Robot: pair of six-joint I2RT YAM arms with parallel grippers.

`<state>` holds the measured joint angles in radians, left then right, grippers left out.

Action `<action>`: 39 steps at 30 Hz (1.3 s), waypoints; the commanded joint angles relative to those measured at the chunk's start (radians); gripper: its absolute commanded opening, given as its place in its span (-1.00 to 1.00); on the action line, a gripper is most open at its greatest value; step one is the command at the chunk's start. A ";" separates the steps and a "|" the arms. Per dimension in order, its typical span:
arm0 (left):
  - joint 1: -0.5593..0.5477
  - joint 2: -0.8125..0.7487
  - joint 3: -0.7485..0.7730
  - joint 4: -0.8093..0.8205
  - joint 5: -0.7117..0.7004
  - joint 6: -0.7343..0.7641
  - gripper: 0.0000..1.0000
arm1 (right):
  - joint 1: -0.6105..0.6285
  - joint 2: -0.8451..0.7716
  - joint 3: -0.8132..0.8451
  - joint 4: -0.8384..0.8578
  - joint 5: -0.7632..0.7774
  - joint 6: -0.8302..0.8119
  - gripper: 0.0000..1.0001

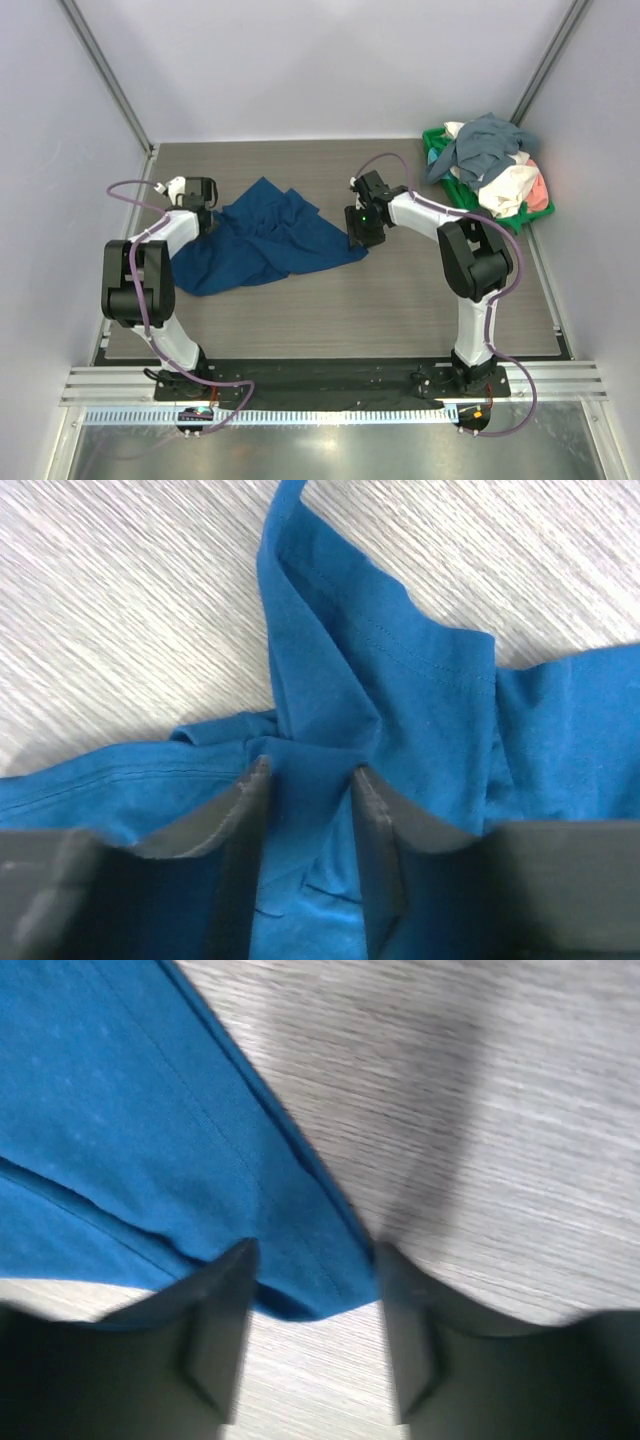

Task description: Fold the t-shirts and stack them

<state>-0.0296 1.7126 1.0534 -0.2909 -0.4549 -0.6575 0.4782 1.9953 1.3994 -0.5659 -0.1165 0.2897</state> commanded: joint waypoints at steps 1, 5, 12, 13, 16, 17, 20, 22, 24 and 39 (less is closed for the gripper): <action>0.010 0.001 0.033 0.047 0.025 -0.018 -0.38 | 0.005 -0.001 -0.079 0.000 -0.064 0.017 -0.06; 0.010 -0.033 0.036 0.030 0.044 -0.010 -1.00 | 0.005 -0.004 -0.114 0.032 -0.081 0.028 -0.93; 0.010 -0.238 0.106 -0.100 0.042 0.025 -0.99 | -0.018 -0.136 -0.082 0.031 -0.049 0.045 -0.98; 0.010 -0.273 0.135 -0.117 0.044 0.033 -0.99 | -0.051 -0.157 -0.074 0.028 -0.052 0.051 -0.98; 0.010 -0.404 0.195 -0.178 0.051 0.085 -1.00 | -0.123 -0.275 -0.037 0.005 -0.055 0.069 -0.98; 0.010 -0.435 0.206 -0.203 0.059 0.099 -1.00 | -0.141 -0.306 -0.027 -0.002 -0.058 0.075 -0.98; 0.010 -0.566 0.230 -0.237 0.090 0.157 -0.99 | -0.203 -0.435 -0.005 -0.023 -0.060 0.091 -0.98; 0.010 -0.681 0.231 -0.237 0.119 0.189 -1.00 | -0.219 -0.539 0.006 -0.051 -0.058 0.097 -0.97; 0.010 -0.758 0.227 -0.226 0.168 0.212 -0.99 | -0.225 -0.611 0.026 -0.072 -0.040 0.112 -0.98; 0.010 -1.162 0.500 -0.096 0.499 0.344 -0.99 | -0.225 -1.081 0.349 -0.339 0.184 0.226 -0.98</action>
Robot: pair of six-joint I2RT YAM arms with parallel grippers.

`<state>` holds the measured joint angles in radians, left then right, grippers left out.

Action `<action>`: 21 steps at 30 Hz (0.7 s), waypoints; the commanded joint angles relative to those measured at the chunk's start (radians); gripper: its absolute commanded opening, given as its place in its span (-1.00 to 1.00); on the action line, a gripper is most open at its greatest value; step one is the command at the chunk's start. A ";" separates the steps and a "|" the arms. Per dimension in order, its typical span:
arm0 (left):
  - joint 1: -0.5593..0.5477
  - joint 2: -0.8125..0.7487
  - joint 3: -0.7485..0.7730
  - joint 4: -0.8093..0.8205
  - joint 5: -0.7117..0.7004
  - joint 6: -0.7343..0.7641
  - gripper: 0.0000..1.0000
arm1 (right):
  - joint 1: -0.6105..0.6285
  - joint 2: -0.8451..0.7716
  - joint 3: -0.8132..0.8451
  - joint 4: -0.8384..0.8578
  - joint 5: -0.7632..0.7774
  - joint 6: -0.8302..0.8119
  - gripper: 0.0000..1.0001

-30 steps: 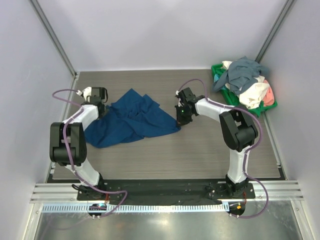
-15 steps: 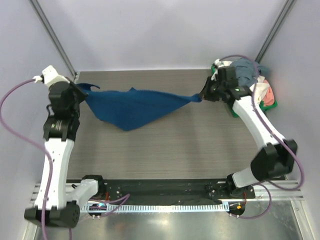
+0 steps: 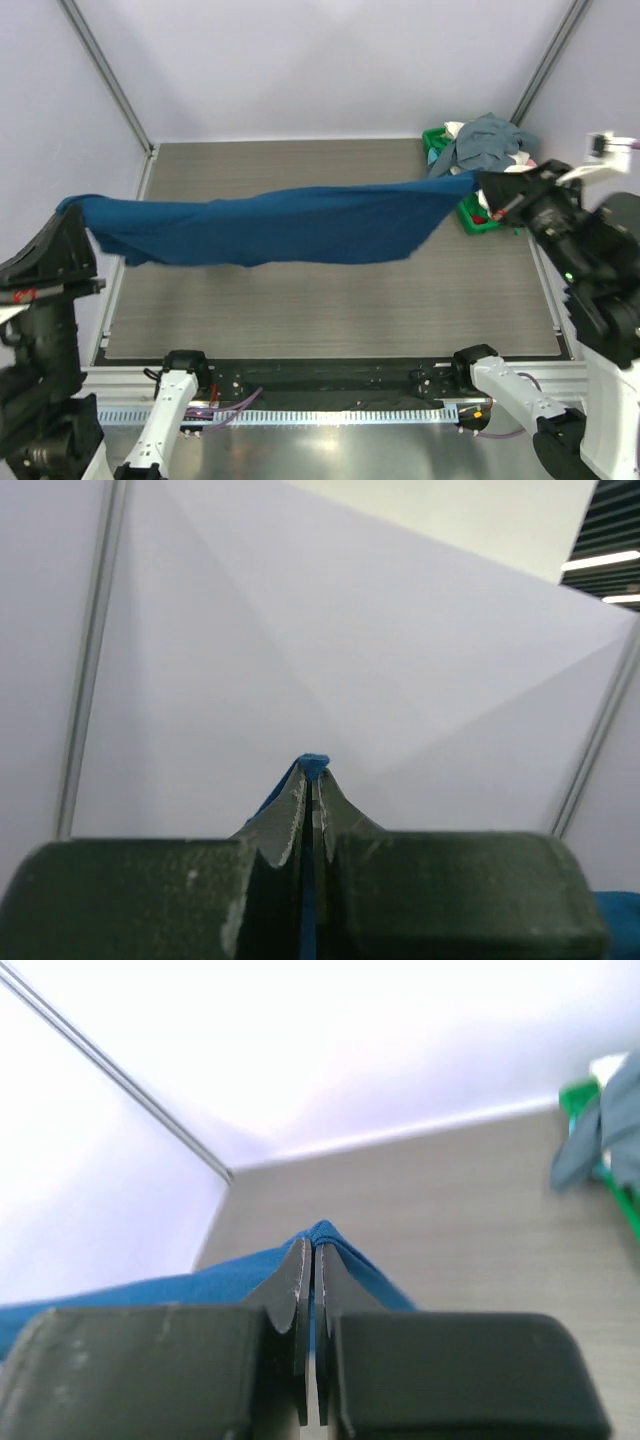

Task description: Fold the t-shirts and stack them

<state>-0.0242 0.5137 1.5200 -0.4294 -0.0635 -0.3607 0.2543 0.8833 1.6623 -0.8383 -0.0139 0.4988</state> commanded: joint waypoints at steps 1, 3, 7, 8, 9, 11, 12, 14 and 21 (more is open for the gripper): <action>0.004 0.049 0.040 0.052 0.134 0.054 -0.99 | -0.001 0.048 0.135 -0.082 0.086 0.008 -0.98; 0.004 0.120 0.071 0.054 0.158 0.068 -0.99 | -0.001 0.124 0.177 -0.087 0.104 -0.005 -0.98; 0.004 0.305 0.137 0.046 0.234 0.089 -0.95 | -0.001 0.311 0.295 -0.065 0.155 -0.038 -0.98; 0.004 0.377 0.143 0.073 0.238 0.091 -0.95 | -0.001 0.389 0.324 -0.047 0.173 -0.045 -0.98; 0.004 0.413 0.147 0.081 0.228 0.091 -0.94 | -0.001 0.390 0.324 -0.038 0.193 -0.046 -0.98; 0.004 0.497 0.175 0.093 0.193 0.106 -0.92 | -0.010 0.520 0.358 -0.025 0.207 -0.046 -0.98; 0.006 0.538 0.190 0.096 0.182 0.112 -0.91 | -0.016 0.567 0.366 -0.007 0.218 -0.043 -0.98; 0.006 0.667 0.216 0.104 0.163 0.138 -0.85 | -0.038 0.687 0.361 0.007 0.218 -0.025 -0.98; 0.133 1.133 0.314 -0.059 0.273 0.026 0.16 | -0.095 0.930 0.307 0.076 0.212 -0.026 0.38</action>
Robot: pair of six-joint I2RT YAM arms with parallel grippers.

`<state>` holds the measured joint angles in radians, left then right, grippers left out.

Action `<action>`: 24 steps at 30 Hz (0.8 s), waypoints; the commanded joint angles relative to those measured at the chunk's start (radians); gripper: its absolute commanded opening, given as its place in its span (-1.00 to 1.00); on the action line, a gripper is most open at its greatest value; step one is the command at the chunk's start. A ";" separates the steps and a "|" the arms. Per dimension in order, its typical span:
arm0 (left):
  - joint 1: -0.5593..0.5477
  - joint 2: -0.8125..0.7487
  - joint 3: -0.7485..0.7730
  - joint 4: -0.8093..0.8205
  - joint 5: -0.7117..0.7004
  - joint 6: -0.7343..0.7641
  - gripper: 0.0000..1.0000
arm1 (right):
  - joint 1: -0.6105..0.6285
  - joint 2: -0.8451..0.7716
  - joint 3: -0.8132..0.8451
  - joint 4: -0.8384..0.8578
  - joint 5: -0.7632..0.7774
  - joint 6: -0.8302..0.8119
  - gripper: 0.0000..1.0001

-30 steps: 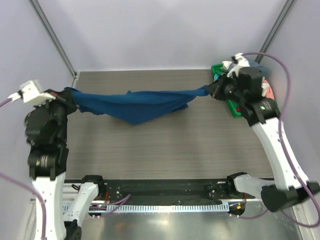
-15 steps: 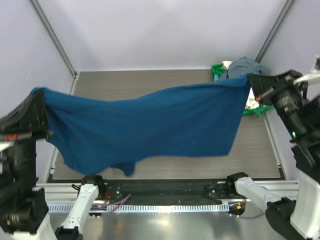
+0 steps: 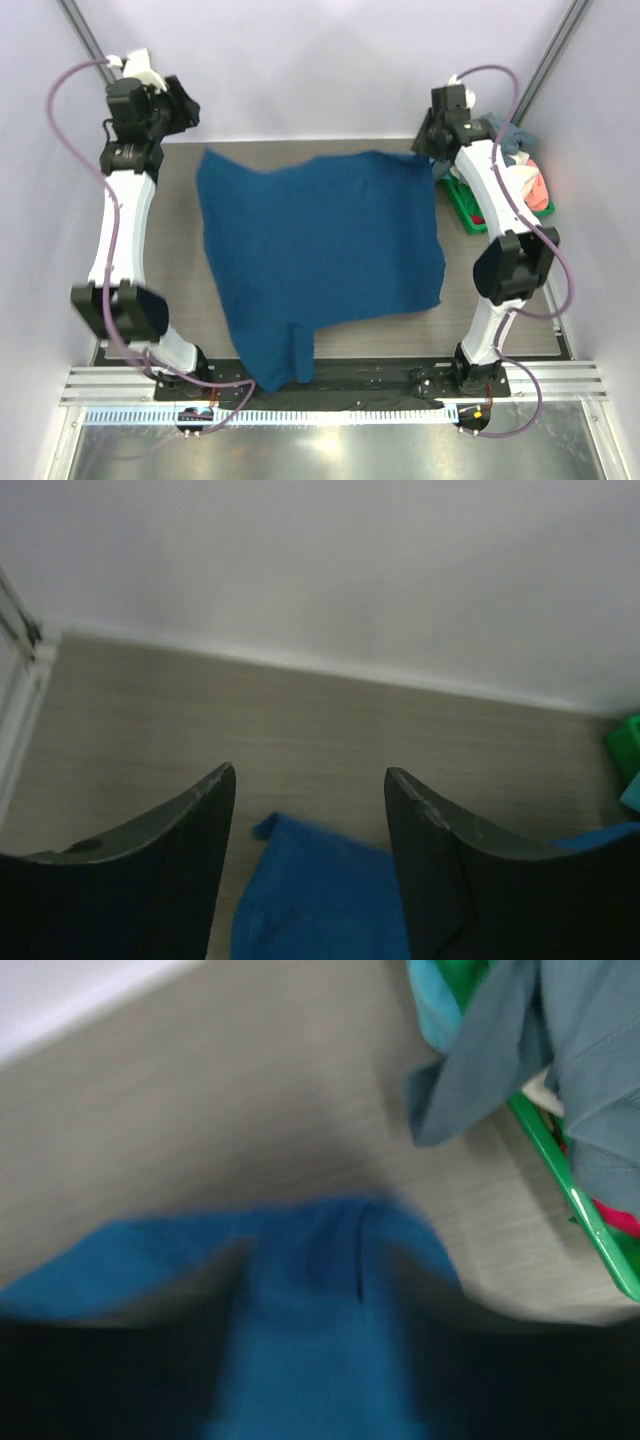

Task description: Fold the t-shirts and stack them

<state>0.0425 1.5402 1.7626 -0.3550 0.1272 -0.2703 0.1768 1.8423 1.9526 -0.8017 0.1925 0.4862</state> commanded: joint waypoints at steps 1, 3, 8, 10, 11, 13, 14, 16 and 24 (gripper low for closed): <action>0.068 0.122 0.066 -0.153 0.095 -0.070 0.30 | -0.016 -0.031 -0.015 0.042 -0.008 -0.021 0.74; 0.065 0.065 -0.096 -0.075 0.074 -0.104 0.99 | -0.010 -0.084 -0.096 0.097 -0.033 -0.023 0.99; 0.057 -0.126 -0.377 -0.104 -0.078 -0.202 0.99 | 0.006 -0.224 -0.450 0.217 -0.064 -0.011 0.99; 0.030 -0.210 -0.515 -0.130 -0.107 -0.249 0.98 | 0.009 -0.268 -0.574 0.272 -0.103 -0.005 0.99; 0.019 -0.238 -0.564 -0.127 -0.112 -0.271 0.96 | 0.019 -0.276 -0.610 0.292 -0.117 0.008 0.99; -0.030 -0.282 -0.702 -0.081 -0.121 -0.299 0.95 | 0.032 -0.273 -0.685 0.343 -0.171 0.009 0.99; -0.041 -0.282 -0.762 -0.069 -0.120 -0.328 0.94 | 0.039 -0.240 -0.693 0.348 -0.176 0.006 0.99; -0.121 -0.264 -0.808 -0.020 -0.150 -0.357 0.93 | 0.058 -0.200 -0.693 0.345 -0.180 -0.008 0.99; -0.251 0.107 -0.703 0.037 -0.161 -0.402 0.85 | 0.061 0.036 -0.574 0.325 -0.206 -0.043 0.99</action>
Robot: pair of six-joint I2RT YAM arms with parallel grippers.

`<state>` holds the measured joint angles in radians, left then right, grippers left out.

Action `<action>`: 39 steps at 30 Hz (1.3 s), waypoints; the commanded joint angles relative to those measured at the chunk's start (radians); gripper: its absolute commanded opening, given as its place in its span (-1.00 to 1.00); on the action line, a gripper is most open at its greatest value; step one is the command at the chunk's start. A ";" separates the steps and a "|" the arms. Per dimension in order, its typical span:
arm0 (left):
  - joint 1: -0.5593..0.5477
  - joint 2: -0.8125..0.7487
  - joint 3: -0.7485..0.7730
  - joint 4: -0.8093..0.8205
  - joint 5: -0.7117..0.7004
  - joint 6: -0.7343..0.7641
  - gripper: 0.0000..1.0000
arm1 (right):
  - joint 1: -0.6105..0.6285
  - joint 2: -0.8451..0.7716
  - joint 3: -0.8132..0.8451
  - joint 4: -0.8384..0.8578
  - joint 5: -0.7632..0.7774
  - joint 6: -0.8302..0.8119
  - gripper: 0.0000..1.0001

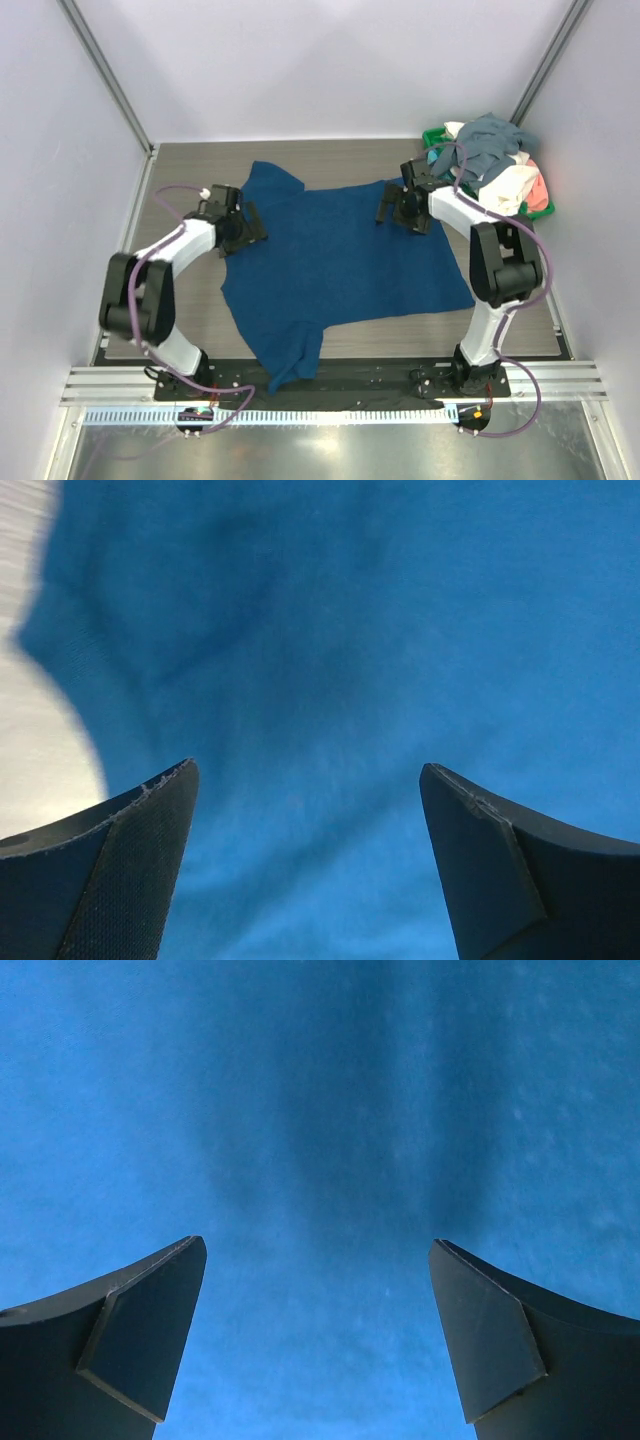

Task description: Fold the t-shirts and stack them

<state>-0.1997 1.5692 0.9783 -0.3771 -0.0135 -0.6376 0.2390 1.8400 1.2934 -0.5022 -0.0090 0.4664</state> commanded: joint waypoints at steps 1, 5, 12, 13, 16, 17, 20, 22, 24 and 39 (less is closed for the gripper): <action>-0.009 0.119 0.104 0.060 -0.022 -0.034 0.83 | 0.000 0.057 0.127 0.019 0.003 -0.028 0.99; -0.009 0.297 0.282 0.017 -0.054 -0.010 0.82 | 0.000 0.180 0.243 -0.013 0.050 -0.032 0.99; 0.022 0.635 0.672 -0.193 -0.140 0.078 0.80 | -0.001 0.412 0.437 -0.067 0.029 -0.017 0.99; 0.031 0.714 0.730 -0.219 -0.144 0.094 0.81 | -0.001 0.436 0.499 -0.074 0.026 -0.015 0.99; 0.068 0.872 0.997 -0.331 -0.154 0.119 0.81 | -0.003 0.559 0.674 -0.127 -0.011 -0.003 1.00; 0.084 0.921 1.154 -0.368 -0.160 0.136 0.81 | -0.004 0.620 0.728 -0.140 -0.017 0.001 0.99; 0.118 1.059 1.456 -0.538 -0.158 0.142 0.81 | -0.007 0.720 0.973 -0.205 -0.057 0.009 0.99; 0.135 1.080 1.555 -0.563 -0.128 0.141 0.82 | -0.010 0.798 1.140 -0.265 -0.081 0.018 0.99; 0.143 1.024 1.550 -0.543 -0.120 0.174 0.84 | -0.010 0.792 1.181 -0.282 -0.089 0.031 0.99; -0.035 -0.144 0.293 -0.393 -0.287 -0.013 0.88 | 0.005 0.032 0.290 -0.008 -0.023 0.020 0.99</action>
<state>-0.1776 1.5070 1.4620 -0.7536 -0.2432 -0.5705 0.2497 2.1078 1.7897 -0.6182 -0.0654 0.4706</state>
